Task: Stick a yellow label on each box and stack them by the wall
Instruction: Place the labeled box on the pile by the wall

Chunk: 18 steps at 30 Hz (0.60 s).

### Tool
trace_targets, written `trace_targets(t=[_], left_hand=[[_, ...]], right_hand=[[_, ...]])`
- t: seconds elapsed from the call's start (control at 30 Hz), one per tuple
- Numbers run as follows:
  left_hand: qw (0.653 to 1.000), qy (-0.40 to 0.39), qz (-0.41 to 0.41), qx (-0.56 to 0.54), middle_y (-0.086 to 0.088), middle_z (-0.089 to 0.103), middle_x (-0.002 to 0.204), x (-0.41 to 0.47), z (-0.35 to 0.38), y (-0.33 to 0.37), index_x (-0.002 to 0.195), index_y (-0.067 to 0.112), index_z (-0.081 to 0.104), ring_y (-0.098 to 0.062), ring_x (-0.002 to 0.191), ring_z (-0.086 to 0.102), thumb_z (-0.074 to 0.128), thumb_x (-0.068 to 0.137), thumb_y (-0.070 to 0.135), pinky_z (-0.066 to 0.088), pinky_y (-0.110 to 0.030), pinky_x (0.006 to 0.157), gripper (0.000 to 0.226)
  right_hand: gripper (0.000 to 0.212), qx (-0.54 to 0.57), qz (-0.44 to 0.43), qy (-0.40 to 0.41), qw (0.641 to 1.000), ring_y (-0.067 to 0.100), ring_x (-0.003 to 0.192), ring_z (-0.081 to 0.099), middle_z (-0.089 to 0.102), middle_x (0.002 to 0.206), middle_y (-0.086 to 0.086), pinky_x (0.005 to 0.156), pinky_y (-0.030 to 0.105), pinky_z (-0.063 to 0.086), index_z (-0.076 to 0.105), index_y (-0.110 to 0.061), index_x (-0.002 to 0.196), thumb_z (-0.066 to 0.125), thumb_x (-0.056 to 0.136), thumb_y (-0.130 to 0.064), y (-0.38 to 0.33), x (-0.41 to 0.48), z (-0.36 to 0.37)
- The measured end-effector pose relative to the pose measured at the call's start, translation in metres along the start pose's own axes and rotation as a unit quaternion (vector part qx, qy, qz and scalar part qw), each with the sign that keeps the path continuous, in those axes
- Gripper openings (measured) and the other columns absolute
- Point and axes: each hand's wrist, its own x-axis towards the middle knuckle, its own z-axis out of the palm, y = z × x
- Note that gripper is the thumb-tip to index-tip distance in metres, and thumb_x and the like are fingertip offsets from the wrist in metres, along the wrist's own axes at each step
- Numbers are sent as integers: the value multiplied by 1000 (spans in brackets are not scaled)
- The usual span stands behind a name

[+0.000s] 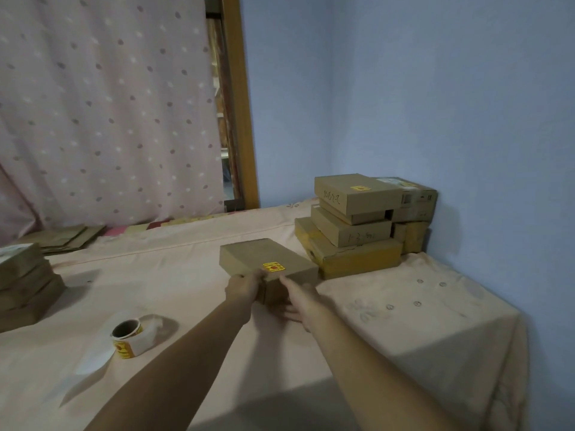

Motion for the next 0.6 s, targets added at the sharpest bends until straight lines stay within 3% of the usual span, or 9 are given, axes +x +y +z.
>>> trace_targets(t=[0.07, 0.17, 0.27, 0.33, 0.47, 0.6], left_hand=[[999, 25, 15, 23, -13, 67, 105, 15, -1, -4, 106, 11, 67, -33, 96, 65, 70, 57, 48, 56, -39, 76, 61], [998, 37, 25, 42, -14, 65, 113, 30, 1, -5, 110, 12, 61, -34, 103, 60, 58, 82, 28, 54, -43, 88, 33], [997, 47, 24, 65, -14, 63, 119, 45, 7, -9, 119, 12, 61, -35, 107, 56, 48, 88, 20, 51, -47, 97, 35], [993, 53, 42, 97, -15, 62, 122, 53, 17, -12, 124, 11, 60, -36, 110, 55, 43, 92, 17, 49, -48, 100, 37], [988, 56, 66, 127, -16, 60, 124, 67, 39, -9, 126, 8, 57, -37, 113, 55, 36, 101, 19, 48, -49, 101, 35], [989, 65, 64, 118, -15, 62, 120, 81, 50, -8, 122, 8, 58, -34, 106, 56, 39, 99, 21, 50, -45, 95, 33]], right_hand=[[66, -114, -35, 71, 990, 30, 110, 65, 62, 127, 11, 90, 42, 58, 52, -11, 136, 68, 86, -51, 0, 8, -9], [66, -298, -162, 174, 924, 29, 133, 48, 41, 149, 6, 104, 42, 48, 41, -16, 146, 66, 91, -41, -5, 11, -20], [59, -438, -298, 156, 834, 22, 141, 35, 30, 157, -4, 110, 39, 41, 39, -25, 149, 60, 96, -39, -6, 19, -27], [49, -504, -330, 117, 789, 20, 140, 34, 36, 153, -6, 110, 37, 39, 47, -24, 144, 55, 98, -39, -2, 28, -30], [38, -531, -370, 125, 752, 18, 130, 39, 50, 139, -5, 101, 33, 43, 54, -23, 135, 54, 98, -34, 6, 47, -35], [39, -535, -400, 135, 732, 18, 131, 42, 52, 139, -5, 99, 32, 45, 55, -21, 134, 58, 96, -29, 8, 65, -40]])
